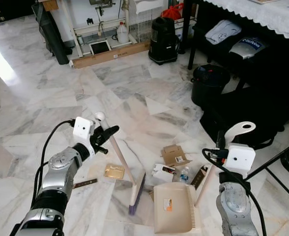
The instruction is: Sweep floor
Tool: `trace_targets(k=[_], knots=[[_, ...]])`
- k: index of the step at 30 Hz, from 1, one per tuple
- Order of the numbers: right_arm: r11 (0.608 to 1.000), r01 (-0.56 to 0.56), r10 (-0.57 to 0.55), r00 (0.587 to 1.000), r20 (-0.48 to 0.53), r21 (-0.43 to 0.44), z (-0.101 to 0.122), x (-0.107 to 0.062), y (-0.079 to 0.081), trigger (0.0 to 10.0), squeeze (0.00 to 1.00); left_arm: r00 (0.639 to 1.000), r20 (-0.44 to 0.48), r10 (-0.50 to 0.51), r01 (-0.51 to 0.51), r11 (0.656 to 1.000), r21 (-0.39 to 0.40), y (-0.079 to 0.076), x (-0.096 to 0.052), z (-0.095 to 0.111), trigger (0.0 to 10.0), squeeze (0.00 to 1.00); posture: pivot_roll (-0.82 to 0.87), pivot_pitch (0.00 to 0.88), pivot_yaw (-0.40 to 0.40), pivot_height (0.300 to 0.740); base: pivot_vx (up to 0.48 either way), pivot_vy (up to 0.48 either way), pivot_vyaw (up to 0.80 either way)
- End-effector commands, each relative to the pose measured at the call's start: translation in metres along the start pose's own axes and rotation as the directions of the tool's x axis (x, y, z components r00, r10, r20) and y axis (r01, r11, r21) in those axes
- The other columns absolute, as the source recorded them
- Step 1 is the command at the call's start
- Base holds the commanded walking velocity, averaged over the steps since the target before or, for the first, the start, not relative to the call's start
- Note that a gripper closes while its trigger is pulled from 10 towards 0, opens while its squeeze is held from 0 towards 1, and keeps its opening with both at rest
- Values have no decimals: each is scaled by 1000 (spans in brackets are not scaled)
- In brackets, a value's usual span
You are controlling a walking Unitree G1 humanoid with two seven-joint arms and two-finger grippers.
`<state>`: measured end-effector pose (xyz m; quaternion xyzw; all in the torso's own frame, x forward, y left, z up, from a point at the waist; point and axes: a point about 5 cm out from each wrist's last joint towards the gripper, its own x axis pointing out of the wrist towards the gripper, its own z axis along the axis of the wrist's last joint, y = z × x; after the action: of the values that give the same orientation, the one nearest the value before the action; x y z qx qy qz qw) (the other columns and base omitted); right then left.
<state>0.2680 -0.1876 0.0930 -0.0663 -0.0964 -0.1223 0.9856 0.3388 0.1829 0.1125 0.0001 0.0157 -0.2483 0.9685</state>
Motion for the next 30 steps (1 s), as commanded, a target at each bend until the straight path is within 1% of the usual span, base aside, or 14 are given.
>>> trace_targets(k=[1,6,9,15,27,30], knots=[[1000,24,-24,996,80,8,16,7,-2,10000,0,999,37,5,-6,1000,20,0,-1,6,10000,0,-42,85,69,740,0,0,0],[994,97,-90,987,132,-49,25,9,-14,10000,0,1000,16,-15,14,1000,21,-7,-1,1,10000,0,-42,85,69,740,0,0,0],[990,130,-119,979,164,-52,32,12,-17,10000,0,1000,-1,-20,20,999,26,-8,-1,-2,10000,0,-42,85,69,740,0,0,0],[989,142,-132,975,178,-47,37,15,-17,10000,0,999,-30,-43,44,999,19,-10,-2,-7,10000,0,-42,85,69,740,0,0,0],[987,150,-139,978,158,-59,33,13,-17,10000,0,995,-55,-88,87,996,-14,-20,-1,-15,10000,0,-46,78,67,740,0,0,0],[987,149,-139,978,154,-59,33,13,-17,10000,0,992,-58,-111,110,993,-31,-23,0,-16,10000,0,-46,78,67,740,0,0,0]])
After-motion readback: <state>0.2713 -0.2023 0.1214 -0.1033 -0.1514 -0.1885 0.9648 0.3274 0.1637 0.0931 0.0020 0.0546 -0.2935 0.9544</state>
